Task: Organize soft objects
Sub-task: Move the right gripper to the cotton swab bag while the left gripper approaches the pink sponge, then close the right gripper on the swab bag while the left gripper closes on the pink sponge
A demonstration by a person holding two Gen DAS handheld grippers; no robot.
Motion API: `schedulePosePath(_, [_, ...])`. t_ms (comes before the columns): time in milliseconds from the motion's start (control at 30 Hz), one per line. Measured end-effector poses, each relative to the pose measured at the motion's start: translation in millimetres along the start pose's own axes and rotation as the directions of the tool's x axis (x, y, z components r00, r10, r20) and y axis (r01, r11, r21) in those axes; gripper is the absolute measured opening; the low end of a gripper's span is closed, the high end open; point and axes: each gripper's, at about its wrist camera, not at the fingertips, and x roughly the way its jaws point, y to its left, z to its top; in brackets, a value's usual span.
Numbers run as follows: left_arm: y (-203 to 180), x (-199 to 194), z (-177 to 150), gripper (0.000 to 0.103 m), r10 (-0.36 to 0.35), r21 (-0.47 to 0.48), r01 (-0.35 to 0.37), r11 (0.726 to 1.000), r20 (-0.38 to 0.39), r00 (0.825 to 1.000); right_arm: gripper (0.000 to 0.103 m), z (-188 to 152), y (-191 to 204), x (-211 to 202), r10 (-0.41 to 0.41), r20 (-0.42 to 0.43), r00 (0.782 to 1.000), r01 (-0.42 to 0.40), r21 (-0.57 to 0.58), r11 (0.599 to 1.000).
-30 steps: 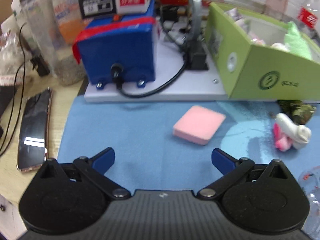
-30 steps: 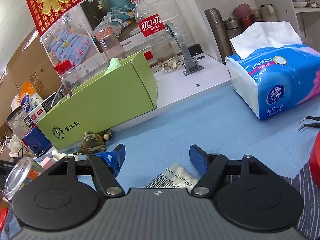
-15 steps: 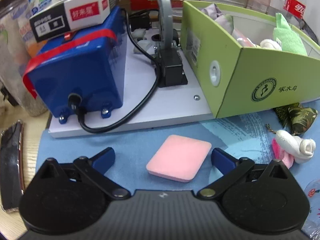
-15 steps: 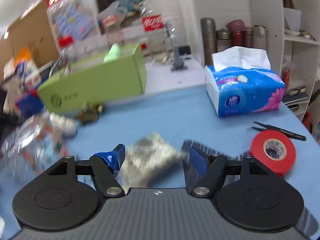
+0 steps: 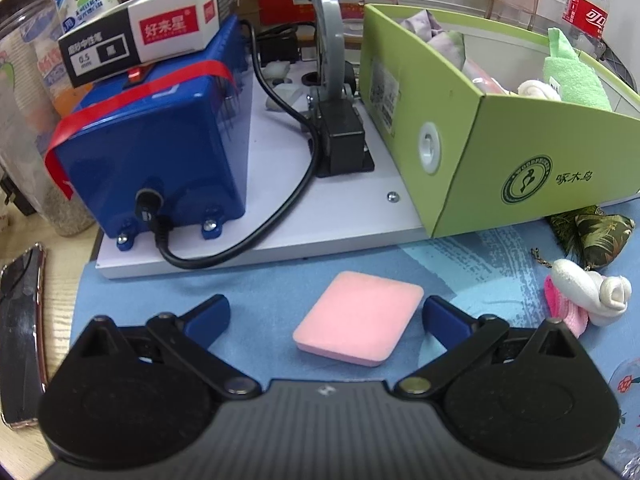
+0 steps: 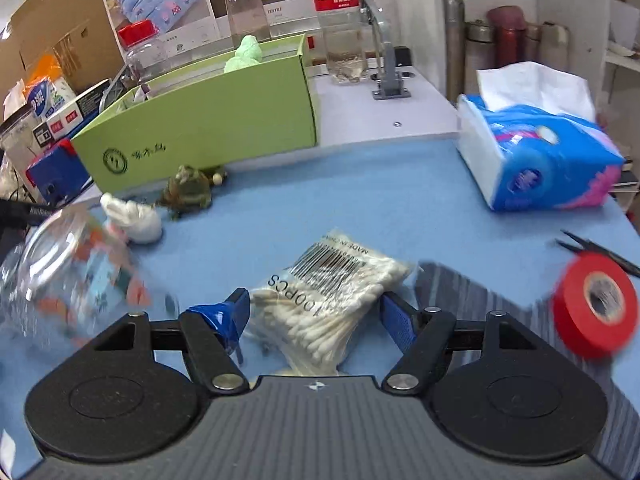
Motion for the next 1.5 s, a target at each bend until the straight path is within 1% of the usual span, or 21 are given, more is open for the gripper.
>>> schedulePosePath(100, [-0.1,-0.7,-0.6,0.102,0.0,0.001,0.0,1.0,0.002,1.0,0.058,18.5,7.8,23.4,-0.004,-0.012,1.0,0.003,-0.055,0.999])
schedulePosePath(167, [0.2,-1.6,-1.2,0.102,-0.001,0.002,0.001,1.0,0.003,1.0,0.058,20.6,14.0,32.1,-0.02,-0.02,1.0,0.018,-0.087,0.996])
schedulePosePath(233, [-0.3,-1.7,-1.4,0.102,-0.001,0.003,0.001,1.0,0.008,1.0,0.058,20.4,17.5,36.7,-0.033,-0.021,0.999,0.031,-0.094,0.995])
schedulePosePath(300, [-0.8,-0.9,-0.9,0.102,-0.003,0.007,0.003,1.0,0.011,1.0,0.058,23.5,16.1,38.3,-0.023,0.003,1.0,0.023,-0.056,0.998])
schedulePosePath(367, [-0.7,-0.4,-0.5,0.102,-0.006,0.011,0.006,1.0,0.013,1.0,0.058,28.0,11.2,43.0,-0.008,0.006,1.0,0.008,0.01,1.0])
schedulePosePath(467, [-0.2,-1.1,-1.2,0.102,-0.012,0.017,0.011,1.0,0.016,1.0,0.059,25.3,8.3,40.4,0.007,0.027,1.0,-0.008,0.063,0.998])
schedulePosePath(600, [-0.3,-1.0,-1.4,0.102,-0.013,0.018,0.013,1.0,0.017,1.0,0.059,26.9,3.8,33.7,-0.022,0.02,1.0,0.021,0.058,0.998])
schedulePosePath(633, [-0.3,-1.0,-1.5,0.102,-0.014,0.019,0.014,1.0,0.018,1.0,0.059,28.8,-0.2,31.1,-0.009,0.025,1.0,0.007,0.075,0.997])
schedulePosePath(700, [-0.4,-0.8,-1.5,0.102,-0.016,0.021,0.015,1.0,0.02,1.0,0.059,34.6,-10.5,33.1,0.051,0.01,0.999,-0.052,0.143,0.988])
schedulePosePath(767, [-0.4,-0.5,-1.3,0.102,-0.016,0.021,0.015,1.0,0.019,1.0,0.059,42.9,-12.7,43.2,0.079,-0.015,0.997,-0.076,0.163,0.984])
schedulePosePath(900, [-0.6,-0.4,-1.4,0.102,-0.015,0.02,0.014,1.0,0.02,1.0,0.059,63.7,2.9,69.0,0.037,-0.042,0.998,-0.034,0.072,0.997])
schedulePosePath(967, [-0.5,-0.4,-1.3,0.102,-0.015,0.021,0.014,1.0,0.02,1.0,0.059,71.3,17.7,79.7,0.027,-0.052,0.998,-0.028,-0.016,0.999])
schedulePosePath(1033, [-0.6,-0.6,-1.7,0.102,-0.015,0.021,0.015,1.0,0.021,1.0,0.059,69.8,29.6,82.6,-0.007,-0.052,0.999,0.002,-0.098,0.995])
schedulePosePath(1100, [-0.7,-0.9,-2.7,0.102,-0.016,0.023,0.015,1.0,0.026,1.0,0.059,60.4,33.4,83.5,-0.054,-0.055,0.997,0.044,-0.166,0.985])
schedulePosePath(1133, [-0.7,-1.0,-3.2,0.102,-0.017,0.025,0.016,1.0,0.029,0.999,0.06,54.4,33.2,80.5,-0.075,-0.028,0.997,0.068,-0.198,0.978])
schedulePosePath(1200, [-0.7,-1.2,-3.6,0.102,-0.019,0.027,0.018,0.999,0.031,0.999,0.061,46.5,23.6,74.4,-0.064,0.003,0.998,0.064,-0.169,0.984])
schedulePosePath(1300, [-0.7,-1.4,-3.9,0.102,-0.021,0.03,0.02,0.999,0.032,0.999,0.064,37.0,18.1,70.2,-0.061,0.054,0.997,0.07,-0.177,0.982])
schedulePosePath(1400, [-0.9,-2.1,-4.2,0.102,-0.018,0.025,0.017,1.0,0.034,0.999,0.067,36.6,17.0,71.5,-0.064,0.077,0.995,0.076,-0.174,0.982])
schedulePosePath(1433, [-1.3,-3.0,-4.2,0.099,-0.015,0.019,0.014,1.0,0.035,0.999,0.065,36.1,16.9,71.3,-0.059,0.082,0.995,0.073,-0.181,0.981])
schedulePosePath(1467, [-1.8,-4.8,-4.3,0.093,-0.012,0.015,0.012,1.0,0.035,0.999,0.063,36.0,17.3,70.9,-0.05,0.088,0.995,0.066,-0.187,0.98])
schedulePosePath(1500, [-2.7,-9.0,-4.7,0.085,-0.014,0.01,0.013,1.0,0.039,0.999,0.055,34.6,17.1,68.7,-0.039,0.095,0.995,0.056,-0.193,0.98])
